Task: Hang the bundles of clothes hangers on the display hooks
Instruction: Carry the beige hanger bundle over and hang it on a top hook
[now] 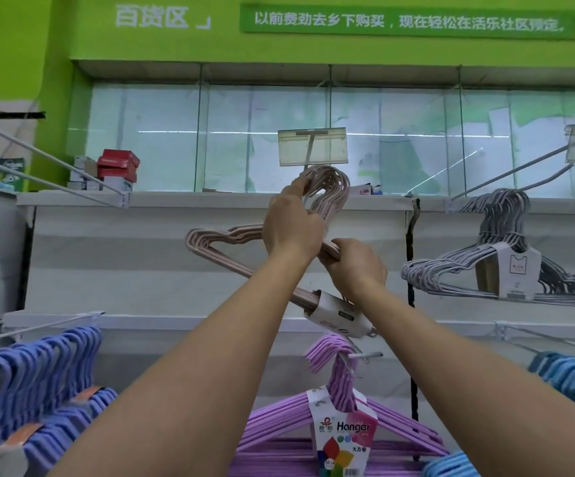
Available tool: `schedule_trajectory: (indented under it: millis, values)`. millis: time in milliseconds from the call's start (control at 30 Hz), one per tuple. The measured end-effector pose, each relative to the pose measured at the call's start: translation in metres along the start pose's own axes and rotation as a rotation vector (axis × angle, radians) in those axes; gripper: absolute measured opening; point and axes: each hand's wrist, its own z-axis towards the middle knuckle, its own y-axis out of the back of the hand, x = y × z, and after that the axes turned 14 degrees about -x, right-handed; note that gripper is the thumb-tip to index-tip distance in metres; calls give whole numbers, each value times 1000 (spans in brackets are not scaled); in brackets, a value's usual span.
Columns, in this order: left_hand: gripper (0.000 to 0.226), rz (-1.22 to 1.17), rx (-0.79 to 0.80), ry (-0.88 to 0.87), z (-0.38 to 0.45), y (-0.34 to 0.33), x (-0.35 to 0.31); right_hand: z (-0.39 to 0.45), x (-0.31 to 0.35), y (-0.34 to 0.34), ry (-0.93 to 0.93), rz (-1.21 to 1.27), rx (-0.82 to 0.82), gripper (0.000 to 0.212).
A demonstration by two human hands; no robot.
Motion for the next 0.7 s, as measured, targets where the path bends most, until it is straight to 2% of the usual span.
schedule_trajectory:
  millis: [167,300,533,700]
  values:
    - [41,-47,-2,28,-2,0,-1,-1,-3,0,-58,14,-35,14]
    - [21,-35,-90,-27,-13,6,-5,-9,-2,3,-47,22,-89,14]
    - [22,-29,-96,-56,-9,21,-15,-14,3,16,-43,17,-120,12]
    - [31,-4,-83,-89,-14,28,-27,-18,4,30,-12,18,-129,11]
